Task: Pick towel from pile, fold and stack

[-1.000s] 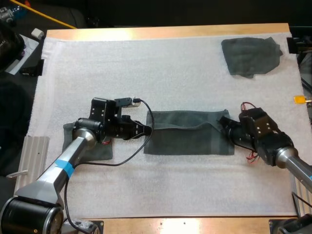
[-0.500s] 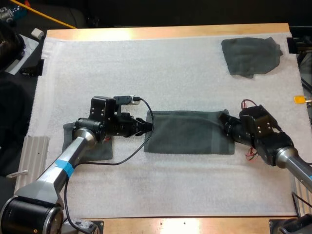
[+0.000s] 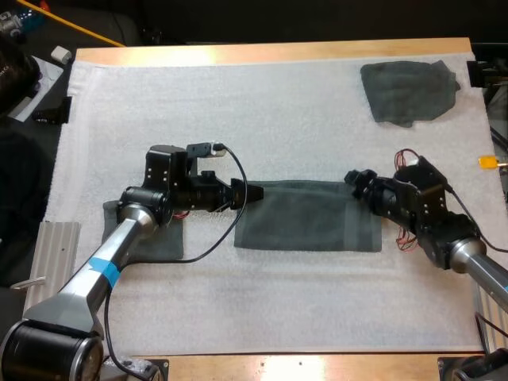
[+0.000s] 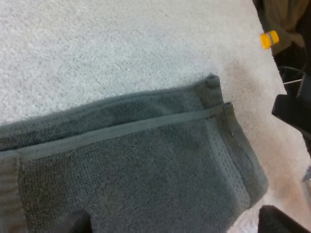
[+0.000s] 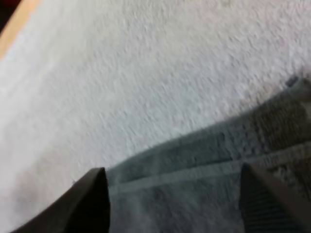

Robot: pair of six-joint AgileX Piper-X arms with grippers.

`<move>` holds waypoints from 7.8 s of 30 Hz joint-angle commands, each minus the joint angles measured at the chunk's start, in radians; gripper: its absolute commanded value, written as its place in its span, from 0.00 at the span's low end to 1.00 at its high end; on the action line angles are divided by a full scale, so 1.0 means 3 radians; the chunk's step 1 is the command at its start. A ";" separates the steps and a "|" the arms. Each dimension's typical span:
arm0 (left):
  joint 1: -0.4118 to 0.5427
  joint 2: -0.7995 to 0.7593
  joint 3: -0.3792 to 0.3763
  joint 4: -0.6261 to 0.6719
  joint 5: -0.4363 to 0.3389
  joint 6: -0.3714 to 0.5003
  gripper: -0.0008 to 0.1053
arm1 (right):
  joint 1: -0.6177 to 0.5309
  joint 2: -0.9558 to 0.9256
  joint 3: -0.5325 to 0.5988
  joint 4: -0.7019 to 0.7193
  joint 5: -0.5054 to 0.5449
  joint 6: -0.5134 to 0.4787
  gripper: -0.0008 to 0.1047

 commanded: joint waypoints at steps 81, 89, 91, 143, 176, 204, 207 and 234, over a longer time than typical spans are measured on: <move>-0.0012 -0.2615 -0.0055 0.2761 -0.0735 0.0619 0.63 | -0.1068 0.0665 -0.0074 0.1210 -0.1582 -0.1711 0.58; -0.0004 -0.2613 -0.0056 0.2756 -0.0732 0.0609 0.63 | -0.0854 0.0895 -0.0075 0.0972 -0.1707 -0.1417 0.58; -0.0005 -0.2619 -0.0053 0.2744 -0.0730 0.0615 0.63 | -0.0760 0.0928 -0.0071 0.0891 -0.1684 -0.1319 0.58; -0.0007 -0.2620 -0.0053 0.2765 -0.0660 0.0612 0.63 | 0.0232 0.0192 -0.0915 0.2584 0.0262 -0.1683 0.01; -0.0013 -0.2611 -0.0058 0.2767 -0.0635 0.0624 0.63 | 0.0567 0.0974 -0.0967 0.1776 -0.0564 -0.0809 0.72; -0.0006 -0.2621 -0.0047 0.2775 -0.0648 0.0626 0.63 | 0.1287 0.1248 -0.0960 0.1330 -0.0776 -0.0421 0.63; -0.0005 -0.2623 -0.0046 0.2776 -0.0650 0.0636 0.63 | 0.1259 0.1145 -0.0962 0.1383 -0.0762 -0.0479 0.63; -0.0011 -0.2609 -0.0023 0.2717 -0.0641 0.0641 0.63 | 0.1286 -0.1131 -0.0986 0.3335 0.0477 -0.1147 0.64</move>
